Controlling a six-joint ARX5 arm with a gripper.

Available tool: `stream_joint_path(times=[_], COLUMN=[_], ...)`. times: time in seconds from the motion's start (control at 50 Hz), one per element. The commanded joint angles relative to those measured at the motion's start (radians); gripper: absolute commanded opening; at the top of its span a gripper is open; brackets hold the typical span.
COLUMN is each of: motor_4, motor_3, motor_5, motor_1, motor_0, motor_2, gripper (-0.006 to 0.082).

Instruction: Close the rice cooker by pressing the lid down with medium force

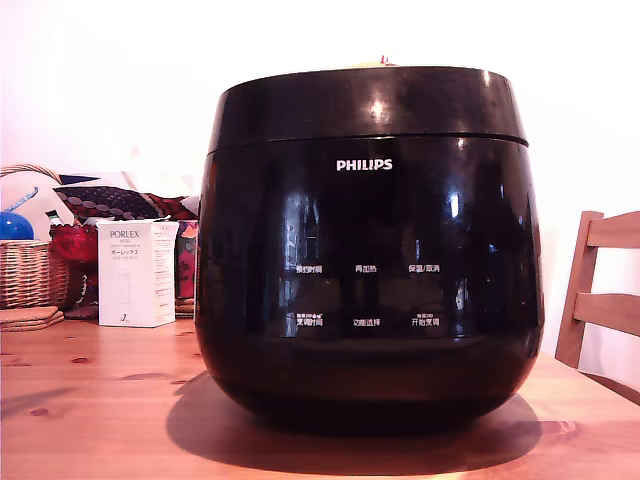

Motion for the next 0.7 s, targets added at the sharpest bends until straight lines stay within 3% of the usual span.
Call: stream_joint_path(times=[0.0, 0.38, 0.68], motor_4=[-0.013, -0.014, -0.014], motor_3=[-0.005, -0.095, -0.101], motor_5=[0.001, 0.000, 0.000], motor_1=[-0.020, -0.113, -0.142], motor_0=[0.038, 0.259, 0.306], motor_2=[-0.012, -0.013, -0.013], gripper=[-0.0021, -0.0021, -0.0021])
